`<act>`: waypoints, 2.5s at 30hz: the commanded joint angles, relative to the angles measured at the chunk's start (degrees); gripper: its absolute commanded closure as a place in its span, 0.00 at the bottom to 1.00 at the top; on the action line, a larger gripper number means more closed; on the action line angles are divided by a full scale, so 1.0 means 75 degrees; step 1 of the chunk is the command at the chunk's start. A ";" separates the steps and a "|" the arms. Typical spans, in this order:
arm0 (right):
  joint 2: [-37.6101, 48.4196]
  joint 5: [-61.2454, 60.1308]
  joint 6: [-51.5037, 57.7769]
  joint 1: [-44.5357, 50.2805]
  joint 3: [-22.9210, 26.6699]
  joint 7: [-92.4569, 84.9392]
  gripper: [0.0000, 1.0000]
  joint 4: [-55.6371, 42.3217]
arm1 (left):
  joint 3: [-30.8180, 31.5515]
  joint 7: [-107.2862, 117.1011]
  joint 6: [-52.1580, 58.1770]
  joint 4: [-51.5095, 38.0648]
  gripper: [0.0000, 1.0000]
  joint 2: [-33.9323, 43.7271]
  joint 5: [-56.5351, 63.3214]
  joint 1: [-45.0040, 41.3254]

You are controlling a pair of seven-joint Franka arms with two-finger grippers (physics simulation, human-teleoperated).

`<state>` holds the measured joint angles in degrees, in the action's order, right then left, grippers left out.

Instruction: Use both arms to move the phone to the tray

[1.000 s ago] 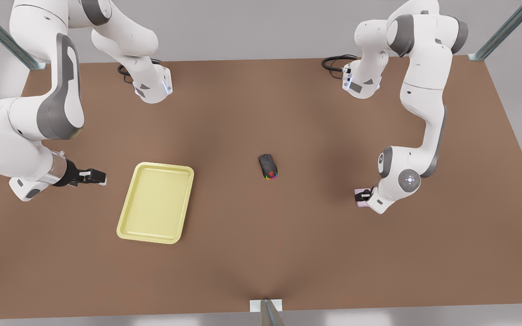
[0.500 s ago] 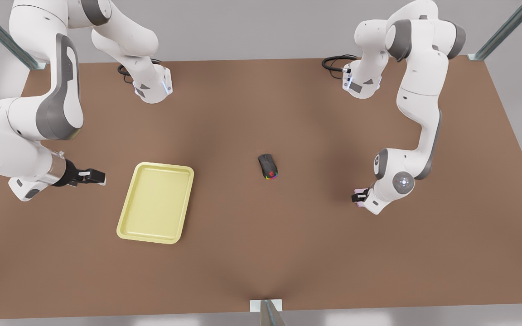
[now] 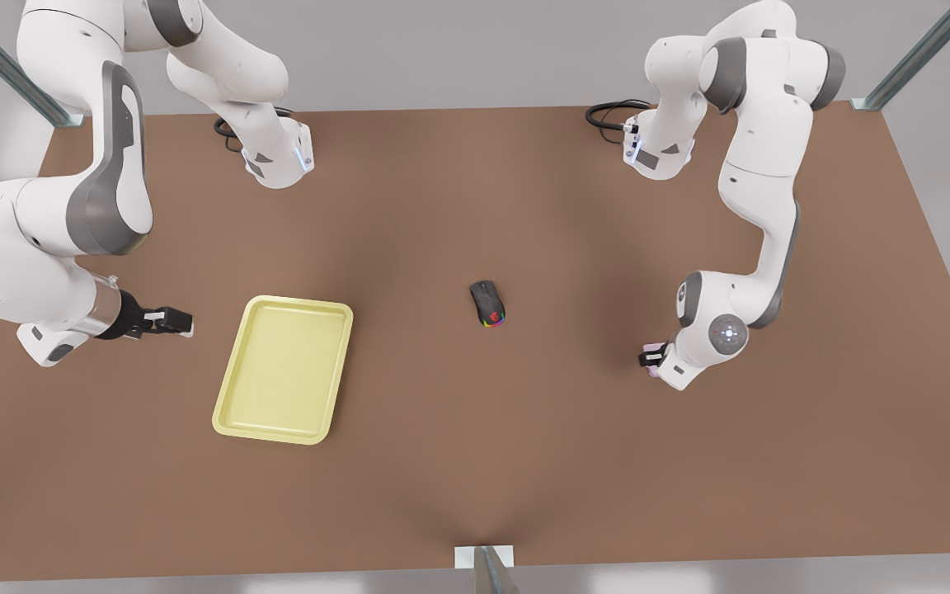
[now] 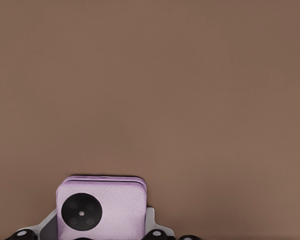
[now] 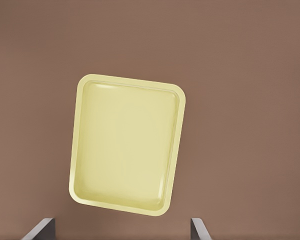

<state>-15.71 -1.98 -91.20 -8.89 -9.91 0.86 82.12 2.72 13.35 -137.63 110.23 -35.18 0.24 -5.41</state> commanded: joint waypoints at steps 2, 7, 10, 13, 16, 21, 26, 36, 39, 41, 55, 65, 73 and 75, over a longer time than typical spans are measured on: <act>0.0009 -0.0005 0.0019 0.0025 -0.0003 0.0038 0.00 -0.0004 | 0.0001 0.0083 0.0046 -0.0014 0.27 0.0050 -0.0102 -0.0005; 0.0009 -0.0005 0.0007 0.0025 -0.0003 0.0015 0.00 -0.0004 | 0.0141 0.2074 0.0561 -0.0436 0.27 0.0343 -0.0126 -0.1188; 0.0009 -0.0005 0.0007 0.0025 -0.0003 0.0015 0.00 -0.0015 | 0.0153 0.4652 0.2857 -0.3059 0.27 -0.0523 -0.0114 -0.2793; 0.0009 -0.0005 0.0007 0.0025 -0.0003 0.0062 0.00 -0.0004 | 0.0153 0.5825 0.3140 -0.4759 0.27 -0.1707 -0.0149 -0.3626; 0.0009 -0.0005 0.0007 0.0025 -0.0003 0.0062 0.00 -0.0004 | 0.0176 0.6001 0.3187 -0.6527 0.27 -0.2621 -0.0161 -0.4001; 0.0009 0.0007 -0.0005 0.0025 -0.0003 0.0097 0.00 -0.0004 | 0.0317 0.5907 0.2051 -0.7151 0.27 -0.3301 -0.0267 -0.4083; 0.0009 0.0018 -0.0028 0.0025 -0.0003 0.0085 0.00 -0.0004 | 0.0575 0.5755 0.1276 -0.7162 0.21 -0.3723 -0.0243 -0.4083; -0.0026 -0.0040 -0.0520 0.0423 -0.0612 0.1150 0.00 -0.0050 | 0.0165 -0.0873 0.8003 -0.5667 0.00 0.1465 0.0342 -0.0697; -0.0565 -0.0052 -0.0953 0.1419 -0.0624 0.2393 0.00 -0.0179 | 0.0130 -0.2038 0.7768 -0.3810 0.00 0.3097 0.0706 -0.0532; -0.0987 -0.0028 -0.1598 0.1970 -0.0624 0.3190 0.00 -0.0168 | 0.0130 -0.2061 0.8026 -0.3904 0.00 0.3144 0.0648 -0.0532; -0.5499 0.0721 -0.3719 0.5041 -0.0401 0.6460 0.00 -0.3777 | 0.0118 -0.2038 0.7909 -0.4139 0.00 0.2710 -0.0196 -0.0532; -0.5558 0.1131 -0.3708 0.5123 -0.0354 0.5558 0.00 -0.3133 | 0.0118 -0.2061 0.7897 -0.4233 0.00 0.2710 -0.0185 -0.0532; -0.5604 0.1343 -0.3731 0.5123 -0.0342 0.5230 0.00 -0.3027 | -0.0045 -0.2015 0.7909 -0.4338 0.00 0.2874 -0.0114 -0.0462; -0.5593 0.1389 -0.3731 0.5123 -0.0342 0.5218 0.00 -0.3027 | -0.0327 -0.2073 0.7968 -0.4338 0.00 0.2956 -0.0091 -0.0462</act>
<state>-57.80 8.12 -118.93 29.49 -12.47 37.02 59.43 0.83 2.58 -78.27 77.80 -13.32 -0.75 -8.76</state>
